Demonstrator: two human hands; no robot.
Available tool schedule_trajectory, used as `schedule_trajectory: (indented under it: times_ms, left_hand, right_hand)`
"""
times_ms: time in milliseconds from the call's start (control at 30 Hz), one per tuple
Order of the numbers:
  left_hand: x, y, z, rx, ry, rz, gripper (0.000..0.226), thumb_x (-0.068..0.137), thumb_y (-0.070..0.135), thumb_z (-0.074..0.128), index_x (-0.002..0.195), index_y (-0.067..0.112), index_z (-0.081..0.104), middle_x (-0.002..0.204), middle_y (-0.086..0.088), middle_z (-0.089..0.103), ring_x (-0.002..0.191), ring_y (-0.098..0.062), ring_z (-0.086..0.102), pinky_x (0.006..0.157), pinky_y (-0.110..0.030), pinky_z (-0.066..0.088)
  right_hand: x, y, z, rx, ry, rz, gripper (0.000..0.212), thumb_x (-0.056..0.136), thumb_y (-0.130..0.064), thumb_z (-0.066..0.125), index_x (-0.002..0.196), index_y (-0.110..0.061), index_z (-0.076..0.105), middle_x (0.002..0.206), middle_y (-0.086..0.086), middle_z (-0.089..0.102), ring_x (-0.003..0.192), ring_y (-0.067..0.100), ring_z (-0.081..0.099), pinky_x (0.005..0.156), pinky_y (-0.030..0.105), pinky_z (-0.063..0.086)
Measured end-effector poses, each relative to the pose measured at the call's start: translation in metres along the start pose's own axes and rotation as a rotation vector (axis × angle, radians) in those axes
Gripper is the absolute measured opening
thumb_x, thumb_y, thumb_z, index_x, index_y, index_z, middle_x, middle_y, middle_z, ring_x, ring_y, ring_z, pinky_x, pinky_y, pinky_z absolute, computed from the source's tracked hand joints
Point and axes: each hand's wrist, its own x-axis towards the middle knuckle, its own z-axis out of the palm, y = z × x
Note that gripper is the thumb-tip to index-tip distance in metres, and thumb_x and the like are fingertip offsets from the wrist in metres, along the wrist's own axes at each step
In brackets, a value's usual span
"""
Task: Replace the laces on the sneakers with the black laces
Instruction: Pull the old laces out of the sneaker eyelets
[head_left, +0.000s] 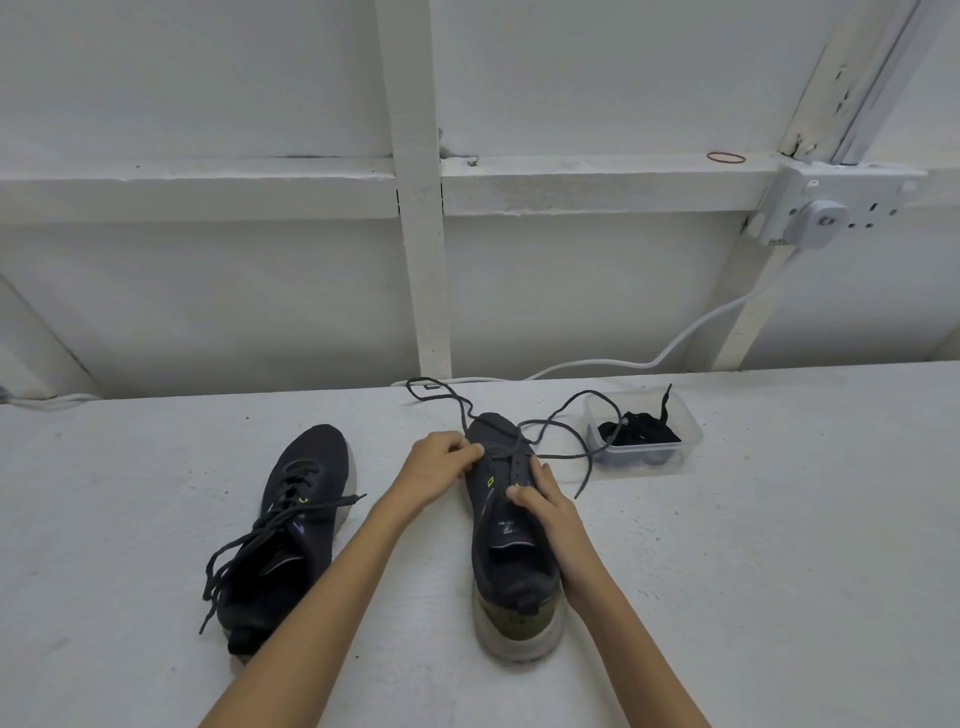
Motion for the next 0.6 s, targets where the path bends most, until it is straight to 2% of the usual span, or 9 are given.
schedule_trajectory:
  times_ms: [67, 133, 200, 333, 433, 500, 600]
  left_hand:
    - [0.005, 0.004, -0.008, -0.079, 0.137, 0.008, 0.026, 0.095, 0.022, 0.057, 0.07, 0.014, 0.057, 0.069, 0.0, 0.057, 0.067, -0.017, 0.051, 0.067, -0.029, 0.041]
    - [0.009, 0.008, -0.019, -0.219, 0.375, 0.01, 0.025, 0.096, 0.022, 0.055, 0.073, 0.012, 0.057, 0.069, -0.001, 0.056, 0.065, -0.015, 0.049, 0.068, -0.03, 0.041]
    - [0.009, 0.011, -0.026, -0.266, 0.477, 0.012, 0.026, 0.096, 0.025, 0.054, 0.076, 0.01, 0.057, 0.07, 0.0, 0.056, 0.063, -0.014, 0.049, 0.068, -0.03, 0.041]
    - [0.001, 0.004, -0.005, -0.195, 0.292, -0.065, 0.036, 0.095, 0.042, 0.054, 0.076, 0.012, 0.056, 0.073, -0.001, 0.059, 0.067, -0.018, 0.052, 0.067, -0.031, 0.041]
    - [-0.003, -0.007, 0.017, -0.101, 0.194, 0.0, 0.034, 0.091, 0.042, 0.063, 0.082, 0.01, 0.062, 0.08, -0.003, 0.065, 0.073, -0.016, 0.055, 0.073, -0.027, 0.044]
    - [-0.003, -0.007, 0.021, -0.085, 0.215, 0.077, 0.021, 0.091, 0.029, 0.065, 0.088, 0.008, 0.066, 0.082, -0.002, 0.065, 0.076, -0.014, 0.056, 0.071, -0.02, 0.044]
    - [0.0, 0.003, 0.008, -0.111, 0.355, 0.125, 0.014, 0.092, 0.022, 0.064, 0.086, 0.01, 0.065, 0.076, 0.002, 0.063, 0.072, -0.012, 0.056, 0.068, -0.019, 0.042]
  right_hand:
    - [-0.001, 0.0, 0.0, 0.013, 0.006, 0.007, 0.09, 0.061, -0.06, 0.077, 0.143, -0.04, 0.044, 0.155, -0.005, 0.036, 0.139, 0.017, 0.04, 0.114, 0.047, 0.036]
    - [-0.001, 0.0, 0.0, 0.014, 0.012, 0.011, 0.094, 0.059, -0.061, 0.077, 0.144, -0.04, 0.043, 0.155, -0.005, 0.035, 0.139, 0.018, 0.04, 0.114, 0.047, 0.036]
    - [-0.002, -0.001, 0.0, 0.004, 0.007, 0.013, 0.096, 0.057, -0.064, 0.077, 0.144, -0.041, 0.043, 0.155, -0.004, 0.035, 0.139, 0.018, 0.039, 0.114, 0.048, 0.036]
    - [-0.002, -0.003, 0.002, 0.01, 0.008, 0.025, 0.09, 0.061, -0.061, 0.076, 0.143, -0.042, 0.042, 0.155, -0.006, 0.037, 0.138, 0.018, 0.041, 0.113, 0.047, 0.037]
    - [-0.003, -0.004, 0.002, 0.011, -0.006, 0.002, 0.083, 0.066, -0.056, 0.075, 0.142, -0.04, 0.046, 0.153, -0.007, 0.039, 0.136, 0.014, 0.045, 0.112, 0.045, 0.039]
    - [-0.004, -0.005, 0.002, 0.008, 0.004, 0.004, 0.082, 0.068, -0.054, 0.074, 0.143, -0.04, 0.045, 0.153, -0.009, 0.039, 0.136, 0.013, 0.044, 0.113, 0.044, 0.038]
    - [-0.006, -0.008, 0.002, -0.013, 0.005, 0.013, 0.087, 0.065, -0.058, 0.074, 0.144, -0.041, 0.041, 0.156, -0.009, 0.034, 0.139, 0.015, 0.039, 0.115, 0.045, 0.035]
